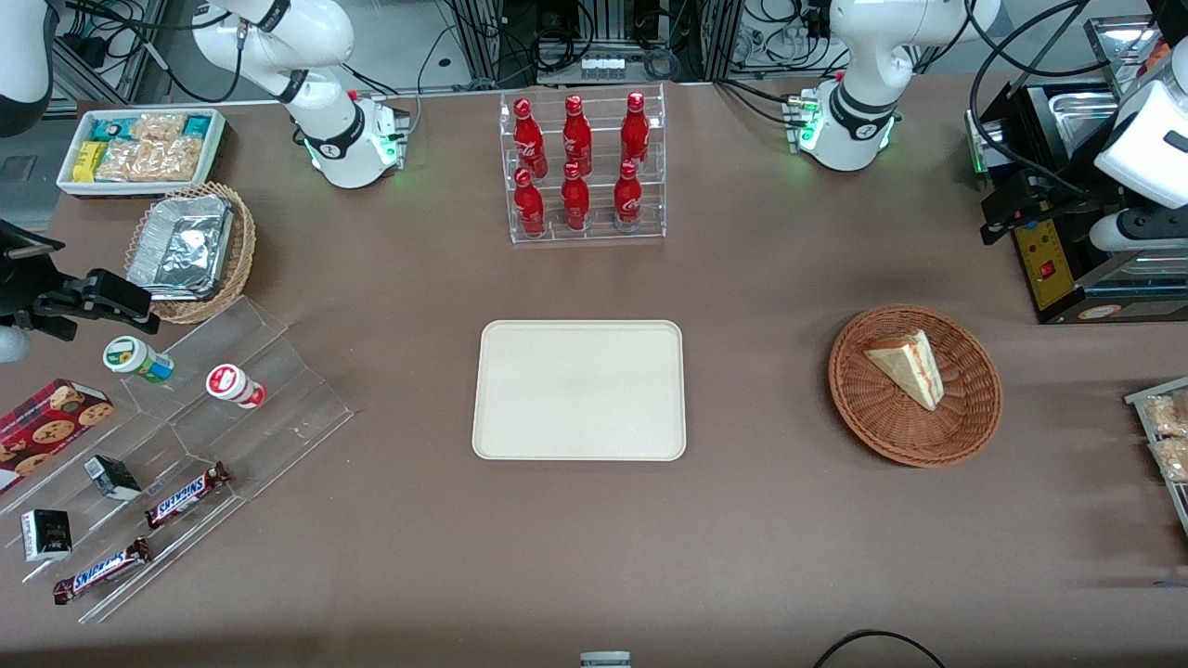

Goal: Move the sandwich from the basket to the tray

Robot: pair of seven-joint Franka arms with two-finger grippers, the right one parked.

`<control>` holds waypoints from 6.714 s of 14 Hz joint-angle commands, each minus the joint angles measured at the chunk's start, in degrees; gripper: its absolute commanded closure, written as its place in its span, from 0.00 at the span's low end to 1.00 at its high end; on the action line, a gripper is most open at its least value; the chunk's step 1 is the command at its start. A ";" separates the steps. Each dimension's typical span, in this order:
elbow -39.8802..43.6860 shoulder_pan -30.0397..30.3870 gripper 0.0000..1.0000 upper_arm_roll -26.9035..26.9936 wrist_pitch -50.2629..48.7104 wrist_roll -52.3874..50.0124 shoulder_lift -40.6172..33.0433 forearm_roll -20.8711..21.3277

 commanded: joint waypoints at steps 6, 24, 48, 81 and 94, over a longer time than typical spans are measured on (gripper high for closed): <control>1.53 0.16 0.00 0.15 -1.88 -0.58 1.99 -0.69; -19.11 5.44 0.00 1.30 31.42 -22.54 20.98 -1.48; -21.96 -0.17 0.65 0.86 27.93 -31.08 20.46 -0.69; 3.38 -33.94 0.32 0.24 41.19 -26.50 46.73 -8.96; -2.94 -16.12 0.00 2.44 18.43 -20.20 18.90 -2.63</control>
